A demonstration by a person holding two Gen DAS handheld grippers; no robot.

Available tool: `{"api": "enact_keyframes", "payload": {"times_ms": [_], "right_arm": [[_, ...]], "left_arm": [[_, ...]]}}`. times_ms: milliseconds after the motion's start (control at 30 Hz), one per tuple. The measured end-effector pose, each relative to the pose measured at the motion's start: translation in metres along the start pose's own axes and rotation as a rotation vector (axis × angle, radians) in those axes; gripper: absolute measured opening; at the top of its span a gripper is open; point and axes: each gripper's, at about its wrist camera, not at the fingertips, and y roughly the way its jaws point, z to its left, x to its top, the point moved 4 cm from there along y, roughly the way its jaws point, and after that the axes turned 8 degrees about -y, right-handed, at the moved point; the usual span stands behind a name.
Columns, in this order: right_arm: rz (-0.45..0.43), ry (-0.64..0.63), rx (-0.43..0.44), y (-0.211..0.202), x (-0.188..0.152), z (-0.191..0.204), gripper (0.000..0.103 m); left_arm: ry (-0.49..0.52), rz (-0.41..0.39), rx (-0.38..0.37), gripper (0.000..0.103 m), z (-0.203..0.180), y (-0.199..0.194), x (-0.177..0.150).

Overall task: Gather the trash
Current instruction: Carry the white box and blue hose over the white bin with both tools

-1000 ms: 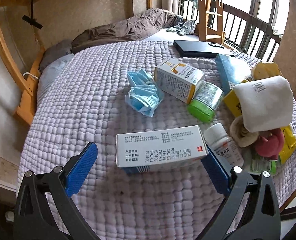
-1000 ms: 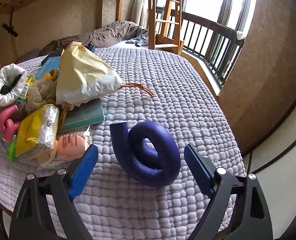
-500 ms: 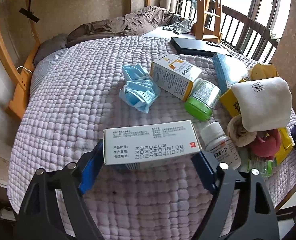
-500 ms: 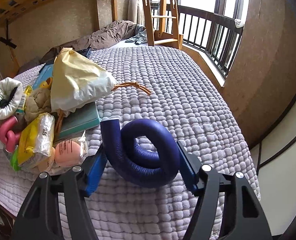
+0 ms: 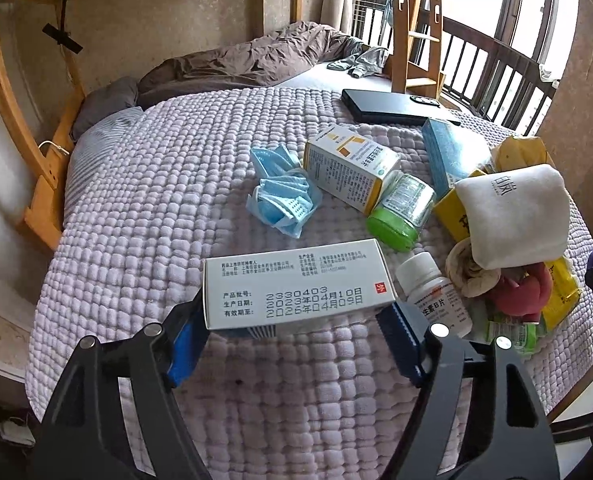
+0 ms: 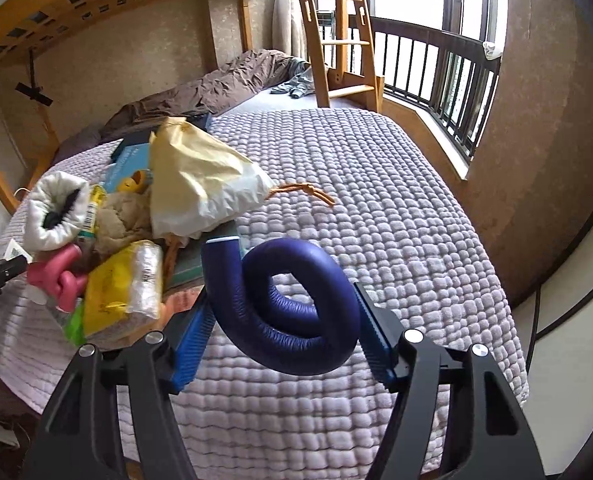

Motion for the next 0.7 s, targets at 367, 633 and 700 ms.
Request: {"api": "enact_keyframes", "payload": {"times_ms": [367, 633, 700], "right_arm": [[-0.011, 0.008, 0.06, -0.02, 0.0, 0.016, 0.065], [0.0, -0.011, 0.099, -0.031, -0.004, 0.032, 0.065], [0.004, -0.016, 0.104, -0.033, -0.006, 0.033, 0.065]], "left_arm": [[-0.004, 0.007, -0.007, 0.078, 0.001, -0.009, -0.001], [-0.013, 0.022, -0.013, 0.077, 0.003, -0.018, -0.008], [-0.012, 0.023, -0.014, 0.077, 0.004, -0.02, -0.01]]}}
